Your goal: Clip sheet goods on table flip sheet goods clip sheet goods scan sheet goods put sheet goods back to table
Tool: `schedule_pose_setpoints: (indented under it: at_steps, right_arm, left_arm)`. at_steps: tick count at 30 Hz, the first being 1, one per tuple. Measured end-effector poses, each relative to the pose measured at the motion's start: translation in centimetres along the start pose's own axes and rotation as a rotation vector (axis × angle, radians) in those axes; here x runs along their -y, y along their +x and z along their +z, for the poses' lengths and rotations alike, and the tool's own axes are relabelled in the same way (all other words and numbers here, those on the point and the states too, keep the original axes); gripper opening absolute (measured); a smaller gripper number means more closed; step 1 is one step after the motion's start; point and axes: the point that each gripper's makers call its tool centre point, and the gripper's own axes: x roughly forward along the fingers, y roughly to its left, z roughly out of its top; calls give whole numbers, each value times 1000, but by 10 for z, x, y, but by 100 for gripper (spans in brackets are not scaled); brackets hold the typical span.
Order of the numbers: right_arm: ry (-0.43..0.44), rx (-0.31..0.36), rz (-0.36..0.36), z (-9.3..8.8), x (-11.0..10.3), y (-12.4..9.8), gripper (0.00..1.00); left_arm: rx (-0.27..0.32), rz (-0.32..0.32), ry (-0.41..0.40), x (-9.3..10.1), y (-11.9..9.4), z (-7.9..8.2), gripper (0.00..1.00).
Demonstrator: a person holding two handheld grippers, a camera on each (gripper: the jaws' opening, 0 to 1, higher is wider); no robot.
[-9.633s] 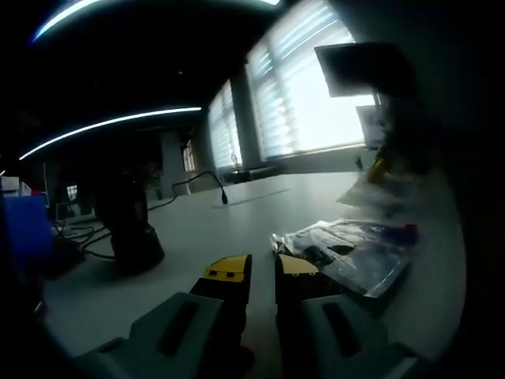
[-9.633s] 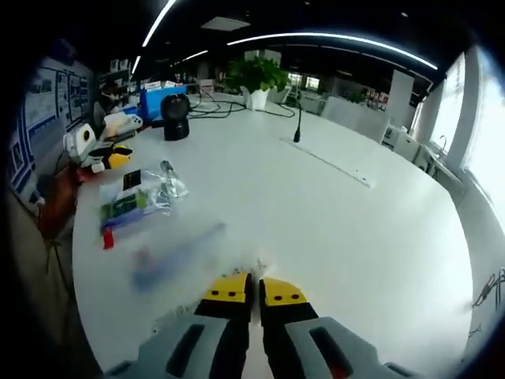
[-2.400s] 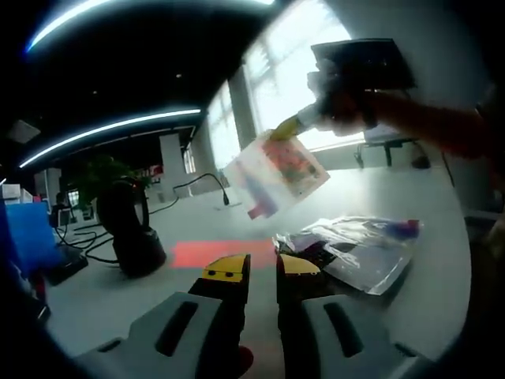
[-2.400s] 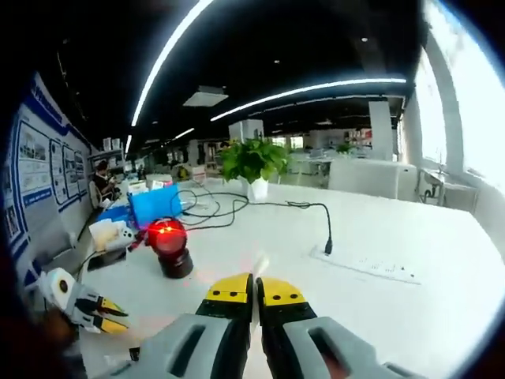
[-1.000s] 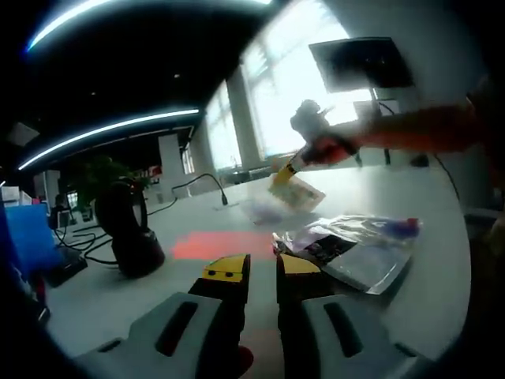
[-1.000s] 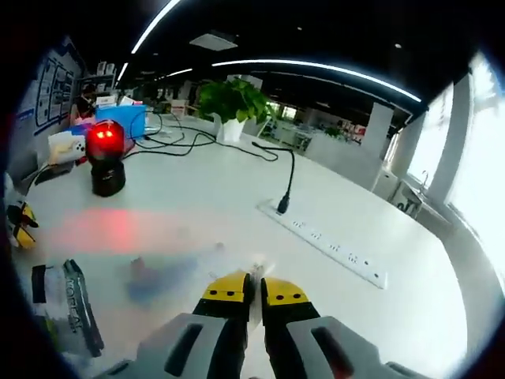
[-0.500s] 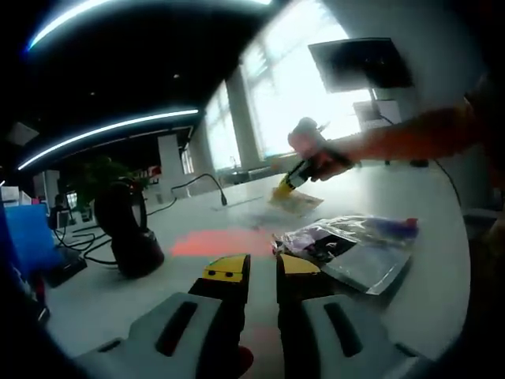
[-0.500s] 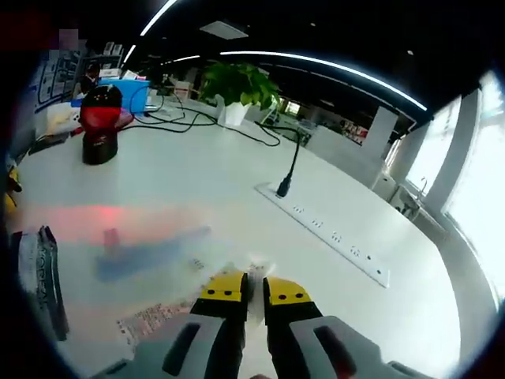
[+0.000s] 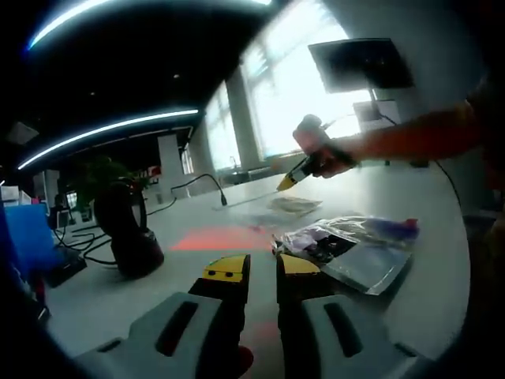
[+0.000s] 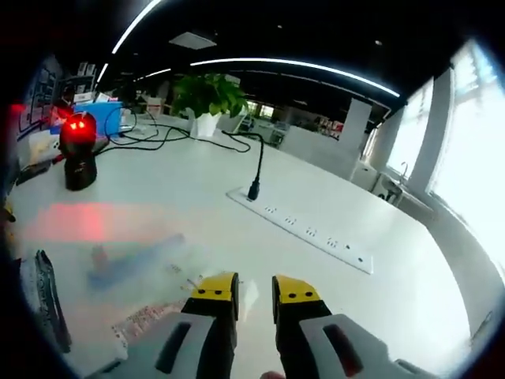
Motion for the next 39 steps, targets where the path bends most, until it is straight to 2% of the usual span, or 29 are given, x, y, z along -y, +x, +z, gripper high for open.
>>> schedule_pose_setpoints:
  at_steps: [3,5,12,15,16,20,24,28,32,39]
  right_arm:
    - [16,5,1,0,4,1,7]
    - [25,7,11,0,-3,-4,0]
    - [49,69,-20,12,-1,-26,0]
    - [52,83,-16,16,3,-25,0]
    - [49,91,-12,17,-2,-36,0]
    - [45,129,4,22,-8,-52,0]
    - [92,141,19,18,-8,-61,0]
    - [85,166,23,13,-15,-81,0]
    - [92,196,61,13,-21,-97,0]
    - [88,241,78,16,-21,-119,0]
  left_arm:
    - [0,-1,0,0,0,0,6]
    - [1,-2,-1,0,0,0,6]
    - [2,-1,-3,0,0,0,6]
    - [1,1,-2,0,0,0,6]
    - [0,1,-2,0,0,0,6]
    - [-1,3,0,-1,0,-1,6]
    - [-2,4,0,-1,0,-2,6]
    - [-2,4,3,-1,0,-2,6]
    - [-2,4,5,-1,1,-2,6]
    - [3,2,-11,-1,0,0,6]
